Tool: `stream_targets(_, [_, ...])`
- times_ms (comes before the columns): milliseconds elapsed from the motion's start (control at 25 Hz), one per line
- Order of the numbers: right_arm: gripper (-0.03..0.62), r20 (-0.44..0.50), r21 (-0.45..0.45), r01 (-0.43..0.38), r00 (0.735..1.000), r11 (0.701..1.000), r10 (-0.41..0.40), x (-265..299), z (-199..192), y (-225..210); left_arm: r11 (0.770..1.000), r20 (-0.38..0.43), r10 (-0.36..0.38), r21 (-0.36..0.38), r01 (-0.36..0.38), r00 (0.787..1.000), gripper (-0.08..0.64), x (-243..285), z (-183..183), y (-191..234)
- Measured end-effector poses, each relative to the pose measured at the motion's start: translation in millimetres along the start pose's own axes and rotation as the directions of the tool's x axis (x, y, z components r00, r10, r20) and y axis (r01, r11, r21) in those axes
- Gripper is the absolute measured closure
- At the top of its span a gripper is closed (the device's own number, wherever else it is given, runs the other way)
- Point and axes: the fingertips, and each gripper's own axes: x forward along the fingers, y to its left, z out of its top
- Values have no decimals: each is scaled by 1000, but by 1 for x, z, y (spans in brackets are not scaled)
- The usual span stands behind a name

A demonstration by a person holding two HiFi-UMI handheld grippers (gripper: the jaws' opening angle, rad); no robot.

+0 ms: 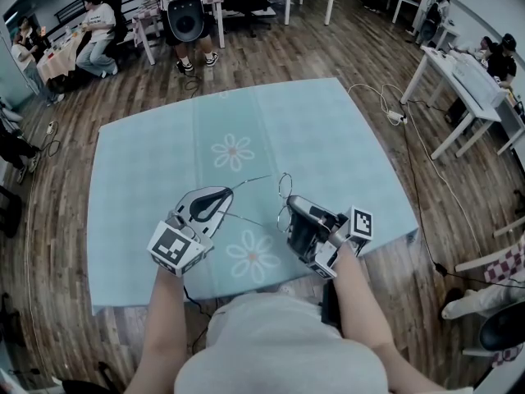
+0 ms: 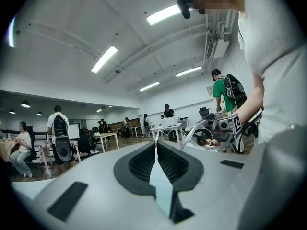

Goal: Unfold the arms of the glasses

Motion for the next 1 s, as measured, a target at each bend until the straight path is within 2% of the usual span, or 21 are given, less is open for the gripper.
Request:
stream_targets(480, [581, -67, -30, -10, 998, 999, 8, 3, -8, 5, 1000, -5, 3, -2, -3, 1000, 537, -5, 3, 14])
stream_targets(1000, [581, -145, -100, 20, 989, 995, -35, 3, -15, 4, 999, -20, 29, -17, -29, 999, 537, -5, 0, 26])
